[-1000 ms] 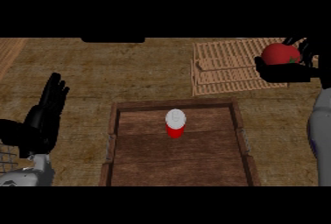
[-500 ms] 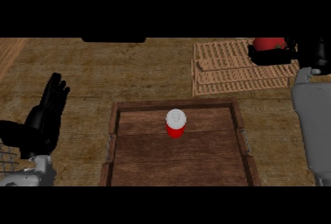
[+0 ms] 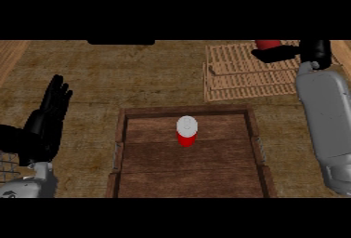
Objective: Pick the tomato from the tray and place it in the tiered shelf
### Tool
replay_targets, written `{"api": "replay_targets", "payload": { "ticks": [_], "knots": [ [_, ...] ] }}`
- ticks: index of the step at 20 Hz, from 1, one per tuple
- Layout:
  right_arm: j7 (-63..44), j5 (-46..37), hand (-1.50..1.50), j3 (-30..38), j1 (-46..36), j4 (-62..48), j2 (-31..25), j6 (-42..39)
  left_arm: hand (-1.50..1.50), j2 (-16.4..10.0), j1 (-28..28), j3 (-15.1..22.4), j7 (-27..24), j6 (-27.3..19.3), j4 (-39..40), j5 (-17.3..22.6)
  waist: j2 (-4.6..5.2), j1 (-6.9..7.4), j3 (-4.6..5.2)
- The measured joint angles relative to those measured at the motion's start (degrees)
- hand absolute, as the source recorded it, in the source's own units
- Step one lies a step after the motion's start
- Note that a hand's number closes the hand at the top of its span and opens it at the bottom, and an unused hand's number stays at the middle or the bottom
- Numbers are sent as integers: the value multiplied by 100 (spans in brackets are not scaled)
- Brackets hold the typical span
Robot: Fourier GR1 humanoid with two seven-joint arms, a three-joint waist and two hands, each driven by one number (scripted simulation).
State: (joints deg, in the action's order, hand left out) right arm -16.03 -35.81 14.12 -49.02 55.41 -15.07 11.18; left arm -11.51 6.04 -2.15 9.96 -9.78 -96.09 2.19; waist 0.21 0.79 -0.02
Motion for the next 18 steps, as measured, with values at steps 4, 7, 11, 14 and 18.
{"api": "replay_targets", "payload": {
  "ticks": [4, 7, 11, 14, 18],
  "knots": [
    [438, 308, -150, 182, -197, -431, -122, -38, 0, 74, -109, -1, -144, 30, 31, -47, -3, -5, 0],
    [698, 529, -150, 268, -240, -481, -155, -67, 0, 40, -50, -56, -16, 73, 4, -31, -8, -19, 1],
    [859, 955, -150, 538, -270, -247, -269, -141, 0, 137, -159, -9, -108, 31, -6, -112, -19, -44, 2],
    [633, 1181, -150, 707, -248, 94, -438, -197, 0, 139, -141, -36, 18, -11, -105, -139, -29, -70, 3],
    [210, 1387, -150, 985, -91, 522, -761, -198, 0, 99, -175, -101, -71, 76, -32, -116, -36, -102, 5]
  ]
}}
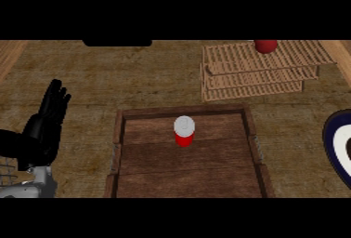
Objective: Pick the tomato from the tray and place it in the tiered shelf
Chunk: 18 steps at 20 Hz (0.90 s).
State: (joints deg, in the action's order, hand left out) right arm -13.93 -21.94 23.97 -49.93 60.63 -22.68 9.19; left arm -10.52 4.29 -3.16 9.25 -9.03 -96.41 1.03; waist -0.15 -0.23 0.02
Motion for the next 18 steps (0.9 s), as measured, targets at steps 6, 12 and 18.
{"api": "replay_targets", "payload": {
  "ticks": [6, 12, 18],
  "knots": [
    [-652, 510, -150, 572, 606, 671, -711, -482, 0, 42, -134, -56, -113, 27, -8, 24, -12, -51, 0],
    [-707, 1322, -150, 1232, 1489, 1124, -1362, -1313, 0, 65, -120, -67, -96, 55, -9, -4, -5, -41, -2],
    [-416, 2118, -150, 1835, 2192, 1120, -1865, -2094, 0, 81, 16, -104, -117, 76, 136, -61, 5, -19, -2]
  ]
}}
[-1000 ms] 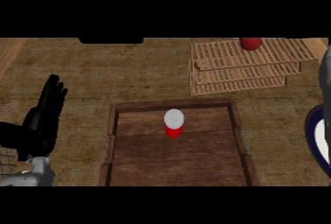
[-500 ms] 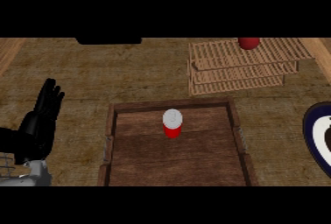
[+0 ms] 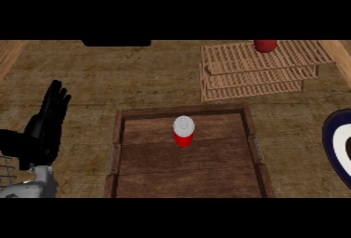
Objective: Pick the tomato from the tray and place it in the tiered shelf
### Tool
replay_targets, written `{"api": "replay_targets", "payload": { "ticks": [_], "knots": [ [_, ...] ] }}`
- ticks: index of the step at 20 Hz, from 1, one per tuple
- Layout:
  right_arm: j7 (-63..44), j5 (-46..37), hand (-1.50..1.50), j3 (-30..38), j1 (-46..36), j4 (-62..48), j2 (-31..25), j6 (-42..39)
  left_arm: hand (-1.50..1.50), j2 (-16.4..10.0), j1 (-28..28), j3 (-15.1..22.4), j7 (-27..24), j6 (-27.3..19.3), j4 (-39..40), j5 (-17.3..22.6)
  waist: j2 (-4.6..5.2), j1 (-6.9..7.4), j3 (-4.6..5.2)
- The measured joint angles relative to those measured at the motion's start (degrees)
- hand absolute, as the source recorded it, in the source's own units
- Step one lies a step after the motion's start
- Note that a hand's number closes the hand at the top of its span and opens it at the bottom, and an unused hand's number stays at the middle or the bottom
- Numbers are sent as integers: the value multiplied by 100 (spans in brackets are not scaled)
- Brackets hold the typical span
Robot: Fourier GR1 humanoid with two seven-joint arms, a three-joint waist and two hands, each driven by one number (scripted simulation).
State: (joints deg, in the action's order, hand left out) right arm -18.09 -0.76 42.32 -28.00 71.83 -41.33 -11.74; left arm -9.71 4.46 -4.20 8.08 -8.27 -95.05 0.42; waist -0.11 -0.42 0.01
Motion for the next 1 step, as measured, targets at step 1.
{"api": "replay_targets", "payload": {
  "ticks": [1],
  "knots": [
    [69, 89, -150, 39, 48, -55, -58, -55, 0, 24, 37, 4, -6, -7, 45, -17, 2, 7, -2]
  ]
}}
